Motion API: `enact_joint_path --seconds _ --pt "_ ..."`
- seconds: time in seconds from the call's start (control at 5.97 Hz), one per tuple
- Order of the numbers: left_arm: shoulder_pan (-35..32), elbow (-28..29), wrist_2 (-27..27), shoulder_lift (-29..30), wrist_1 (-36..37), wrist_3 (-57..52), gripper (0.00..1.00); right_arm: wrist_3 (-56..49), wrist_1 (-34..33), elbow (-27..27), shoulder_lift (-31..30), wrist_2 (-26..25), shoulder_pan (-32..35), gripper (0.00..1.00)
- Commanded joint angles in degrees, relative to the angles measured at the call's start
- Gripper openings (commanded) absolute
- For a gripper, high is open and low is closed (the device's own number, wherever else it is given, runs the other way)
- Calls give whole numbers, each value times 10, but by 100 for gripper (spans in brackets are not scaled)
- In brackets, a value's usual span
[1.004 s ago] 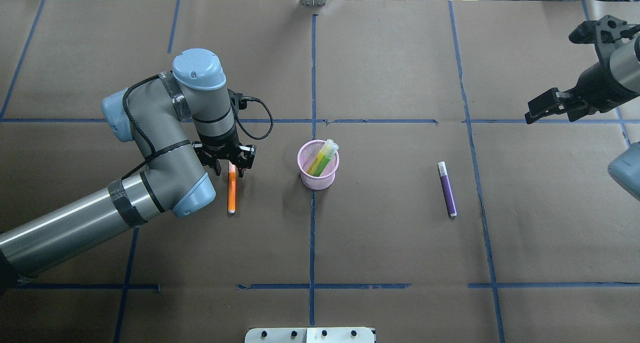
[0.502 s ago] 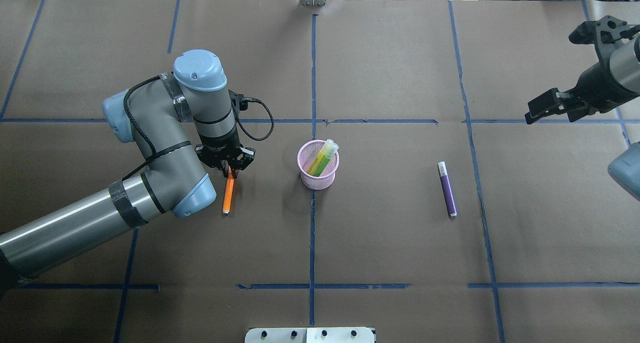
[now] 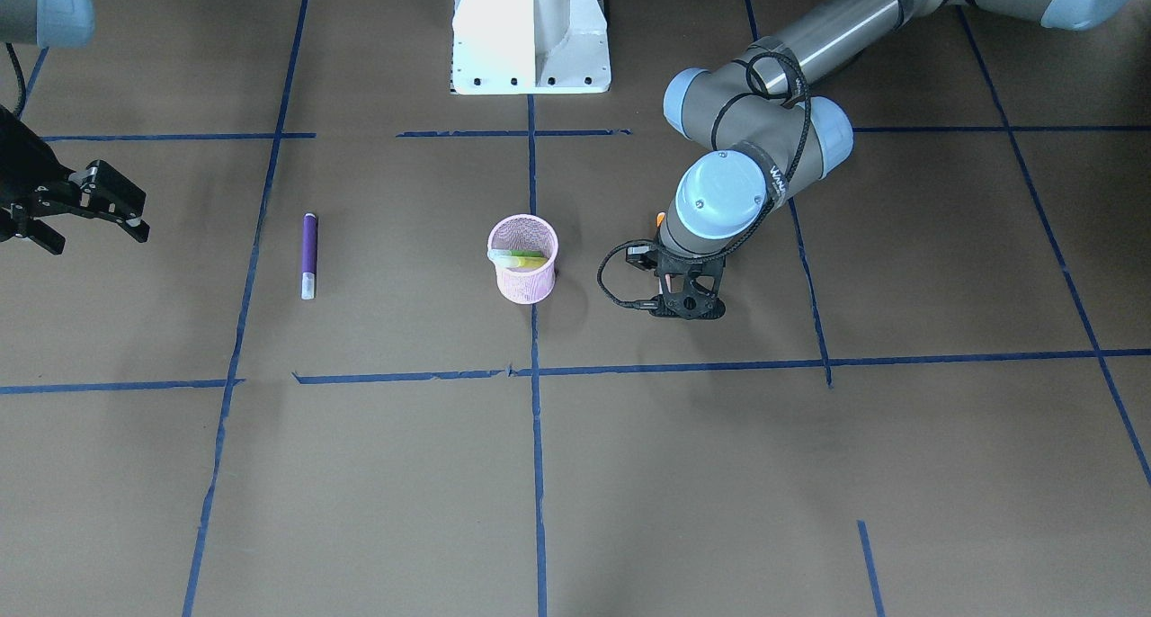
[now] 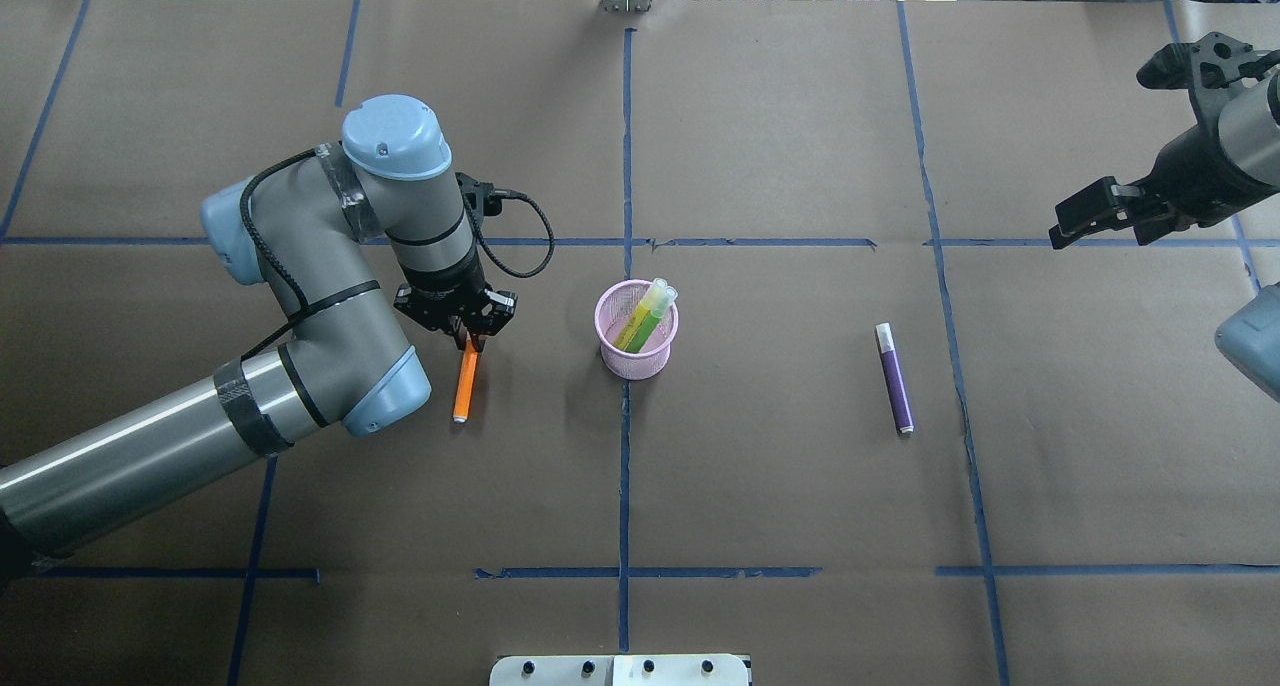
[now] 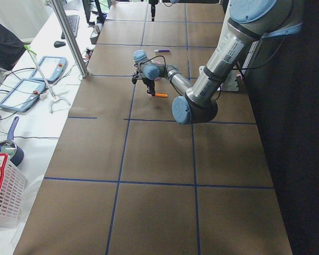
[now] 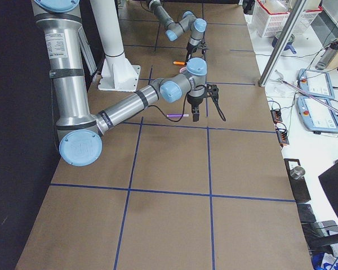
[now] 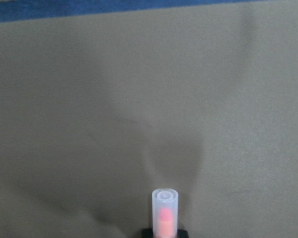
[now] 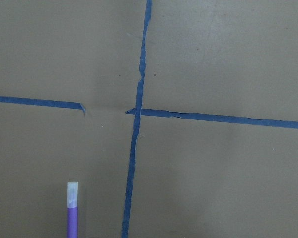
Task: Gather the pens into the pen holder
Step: 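Lift the orange marker with the left gripper and move it over the cup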
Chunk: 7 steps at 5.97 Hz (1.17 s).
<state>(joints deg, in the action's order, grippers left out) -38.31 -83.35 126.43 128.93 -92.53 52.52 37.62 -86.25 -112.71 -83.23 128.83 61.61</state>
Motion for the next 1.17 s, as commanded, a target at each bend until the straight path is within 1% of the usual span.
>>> enact_joint_path --seconds 0.0,0.17,0.33,0.5,0.67,0.84,1.0 --pt "-6 -111 -48 -1 -6 0 0 0 0 -2 0 1 0 100" --pt "-2 -154 -122 3 -12 -4 0 0 2 -3 0 0 1 100" --pt "-1 -180 -161 0 -89 -3 0 0 2 -3 0 -3 1 100" --pt "16 -173 -200 -5 -209 -1 0 0 2 -2 0 -3 0 100" --pt "26 -179 -294 -17 -275 -5 0 0 2 -2 0 -3 0 100" --pt "119 -176 -469 -29 -337 -5 0 1 2 1 0 -3 0 100" --pt "198 -165 -660 -29 -358 -6 0 3 2 1 0 -3 0 100"
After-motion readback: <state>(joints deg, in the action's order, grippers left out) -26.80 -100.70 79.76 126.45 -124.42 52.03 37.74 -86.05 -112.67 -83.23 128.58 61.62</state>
